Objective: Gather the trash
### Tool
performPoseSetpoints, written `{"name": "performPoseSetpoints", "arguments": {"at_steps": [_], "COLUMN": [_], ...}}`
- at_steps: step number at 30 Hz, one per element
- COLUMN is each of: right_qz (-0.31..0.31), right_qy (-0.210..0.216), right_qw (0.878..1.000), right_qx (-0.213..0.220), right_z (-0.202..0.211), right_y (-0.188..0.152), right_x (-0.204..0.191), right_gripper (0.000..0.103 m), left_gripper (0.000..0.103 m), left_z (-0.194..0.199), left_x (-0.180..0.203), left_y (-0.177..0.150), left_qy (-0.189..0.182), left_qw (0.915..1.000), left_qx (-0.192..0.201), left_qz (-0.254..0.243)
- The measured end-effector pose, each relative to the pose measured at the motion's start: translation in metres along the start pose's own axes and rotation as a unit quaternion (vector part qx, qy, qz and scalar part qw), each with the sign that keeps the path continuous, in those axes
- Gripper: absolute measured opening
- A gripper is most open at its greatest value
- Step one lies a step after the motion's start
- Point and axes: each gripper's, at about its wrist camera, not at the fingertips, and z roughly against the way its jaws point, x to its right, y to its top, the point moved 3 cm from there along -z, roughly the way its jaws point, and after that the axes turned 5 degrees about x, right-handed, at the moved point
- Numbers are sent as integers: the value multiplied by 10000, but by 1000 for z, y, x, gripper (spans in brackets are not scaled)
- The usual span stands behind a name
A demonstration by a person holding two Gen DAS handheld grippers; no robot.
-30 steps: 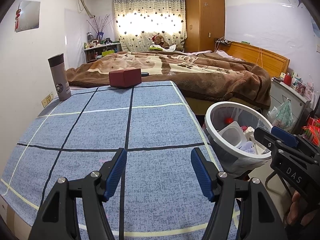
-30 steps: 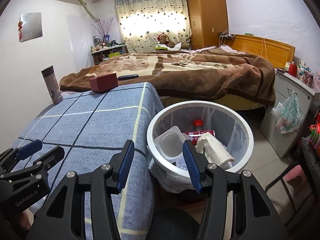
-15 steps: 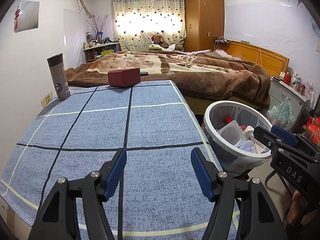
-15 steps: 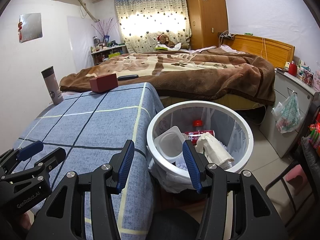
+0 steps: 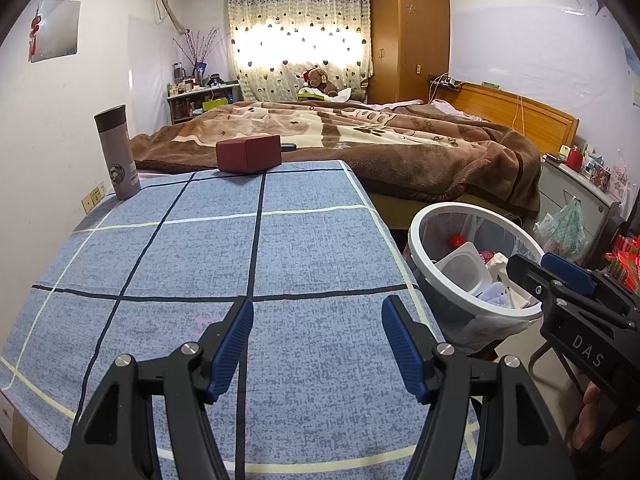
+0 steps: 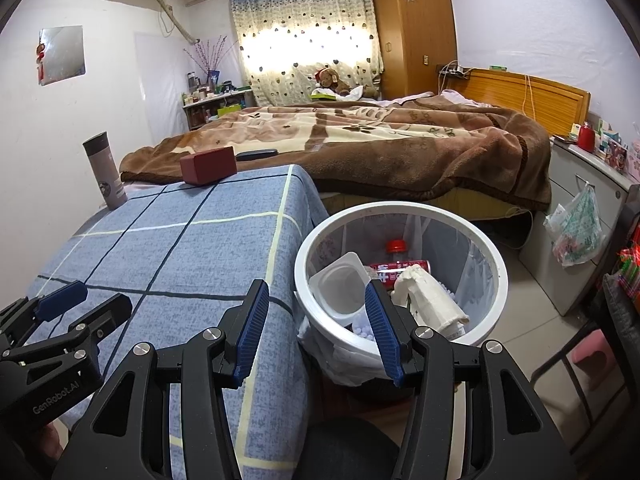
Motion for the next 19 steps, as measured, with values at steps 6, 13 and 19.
{"name": "performPoseSetpoints", "arguments": {"at_steps": [6, 13, 19], "right_qz": [-4, -6, -3], "right_qy": [4, 3, 5], "right_qw": [10000, 10000, 10000], "right_qx": [-2, 1, 3], "right_z": [0, -1, -1], "right_y": [0, 0, -1], "right_x": [-1, 0, 0], "right_gripper": [52, 52, 52], "left_gripper": [69, 69, 69], "left_z": [0, 0, 0], "left_x": [-1, 0, 2], "left_y": [-1, 0, 1], "left_qy": [-7, -20, -23], "left_qw": [10000, 10000, 10000], "left_qx": [25, 23, 14], "left_qz": [21, -3, -17]}}
